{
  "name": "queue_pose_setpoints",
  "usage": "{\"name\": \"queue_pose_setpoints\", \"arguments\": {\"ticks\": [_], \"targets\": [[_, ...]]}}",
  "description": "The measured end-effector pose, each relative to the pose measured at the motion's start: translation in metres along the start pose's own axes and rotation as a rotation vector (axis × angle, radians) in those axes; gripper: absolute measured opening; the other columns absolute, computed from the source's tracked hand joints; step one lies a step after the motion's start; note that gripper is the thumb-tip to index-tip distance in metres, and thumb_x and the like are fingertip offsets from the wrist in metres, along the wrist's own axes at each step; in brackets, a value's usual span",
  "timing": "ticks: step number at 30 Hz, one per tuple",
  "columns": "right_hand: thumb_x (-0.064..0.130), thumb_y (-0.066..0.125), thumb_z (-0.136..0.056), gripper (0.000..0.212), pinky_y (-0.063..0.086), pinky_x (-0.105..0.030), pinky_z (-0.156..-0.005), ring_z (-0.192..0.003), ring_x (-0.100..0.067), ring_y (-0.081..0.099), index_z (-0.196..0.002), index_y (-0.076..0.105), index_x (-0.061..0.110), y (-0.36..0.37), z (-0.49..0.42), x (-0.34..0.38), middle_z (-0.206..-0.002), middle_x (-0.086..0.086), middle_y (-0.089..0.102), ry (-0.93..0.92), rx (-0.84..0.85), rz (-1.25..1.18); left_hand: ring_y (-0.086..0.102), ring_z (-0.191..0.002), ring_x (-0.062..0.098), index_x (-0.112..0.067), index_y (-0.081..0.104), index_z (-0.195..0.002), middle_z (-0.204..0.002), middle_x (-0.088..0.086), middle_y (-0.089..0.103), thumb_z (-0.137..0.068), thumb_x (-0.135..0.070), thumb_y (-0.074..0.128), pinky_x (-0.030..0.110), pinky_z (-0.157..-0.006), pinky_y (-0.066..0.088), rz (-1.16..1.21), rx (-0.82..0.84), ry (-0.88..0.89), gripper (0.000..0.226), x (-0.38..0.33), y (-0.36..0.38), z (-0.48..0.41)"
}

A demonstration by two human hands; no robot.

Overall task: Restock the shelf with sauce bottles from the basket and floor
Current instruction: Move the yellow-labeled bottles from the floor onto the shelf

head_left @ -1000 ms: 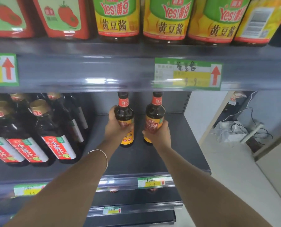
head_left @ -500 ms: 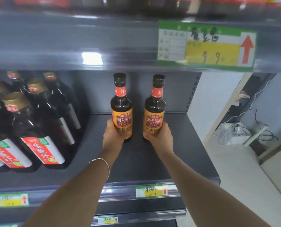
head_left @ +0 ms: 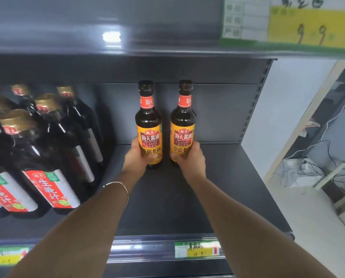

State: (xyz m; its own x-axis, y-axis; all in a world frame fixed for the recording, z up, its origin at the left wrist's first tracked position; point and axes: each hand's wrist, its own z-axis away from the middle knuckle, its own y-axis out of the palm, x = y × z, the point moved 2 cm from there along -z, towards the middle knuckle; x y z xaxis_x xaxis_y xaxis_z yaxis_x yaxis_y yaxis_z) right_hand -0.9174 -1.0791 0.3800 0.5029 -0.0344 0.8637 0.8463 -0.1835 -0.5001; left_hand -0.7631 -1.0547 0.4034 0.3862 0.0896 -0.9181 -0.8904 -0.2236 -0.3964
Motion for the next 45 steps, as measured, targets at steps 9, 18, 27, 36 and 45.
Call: {"name": "queue_pose_setpoints", "arguments": {"ticks": [9,18,27,36,45], "targets": [[0.027,0.075,-0.079,0.058,0.050,-0.043,-0.096,-0.115,-0.024,0.057,-0.125,0.042,0.015,-0.002,-0.002,0.001,-0.125,-0.005,0.056,0.024,0.021,0.011,0.047,-0.126,0.024,-0.011,0.034,-0.137,-0.132,0.008,0.054,-0.083,-0.006,0.066,0.031,-0.098,0.039,-0.033,0.061,0.018,0.064,-0.008,0.003,0.004],[0.029,0.075,-0.078,0.075,0.046,-0.041,-0.098,-0.125,-0.026,0.050,-0.139,0.033,0.014,-0.004,0.005,0.004,-0.135,-0.007,0.049,0.056,0.049,0.010,0.044,-0.130,0.025,-0.017,0.021,-0.144,-0.137,0.006,0.049,-0.081,-0.005,0.069,0.046,-0.110,0.036,0.008,0.094,0.037,0.081,-0.003,0.003,0.001],[0.032,0.058,-0.092,0.065,0.041,-0.042,-0.103,-0.130,-0.033,0.043,-0.147,0.027,0.015,-0.053,0.068,-0.004,-0.147,-0.012,0.035,0.117,0.037,0.199,0.041,-0.127,0.030,-0.012,0.036,-0.136,-0.130,0.015,0.045,-0.086,-0.013,0.062,0.041,-0.103,0.036,-0.152,-0.165,0.112,0.056,-0.012,0.004,0.062],[0.030,0.046,-0.095,0.034,0.043,-0.044,-0.093,-0.119,-0.034,0.047,-0.124,0.049,0.012,-0.121,0.166,-0.006,-0.126,-0.010,0.052,0.054,0.061,0.713,0.057,-0.106,0.026,-0.019,0.056,-0.109,-0.114,0.004,0.059,-0.094,-0.032,0.048,0.038,-0.077,0.048,-0.830,0.248,0.359,0.021,-0.031,0.006,0.150],[0.024,0.046,-0.096,0.039,0.044,-0.041,-0.093,-0.119,-0.034,0.047,-0.134,0.046,0.014,-0.216,0.271,-0.047,-0.129,-0.013,0.051,0.148,-0.099,0.622,0.056,-0.108,0.029,-0.019,0.054,-0.113,-0.118,0.004,0.059,-0.093,-0.028,0.048,0.037,-0.082,0.048,-0.788,0.416,0.583,0.022,-0.075,0.069,0.260]]}}
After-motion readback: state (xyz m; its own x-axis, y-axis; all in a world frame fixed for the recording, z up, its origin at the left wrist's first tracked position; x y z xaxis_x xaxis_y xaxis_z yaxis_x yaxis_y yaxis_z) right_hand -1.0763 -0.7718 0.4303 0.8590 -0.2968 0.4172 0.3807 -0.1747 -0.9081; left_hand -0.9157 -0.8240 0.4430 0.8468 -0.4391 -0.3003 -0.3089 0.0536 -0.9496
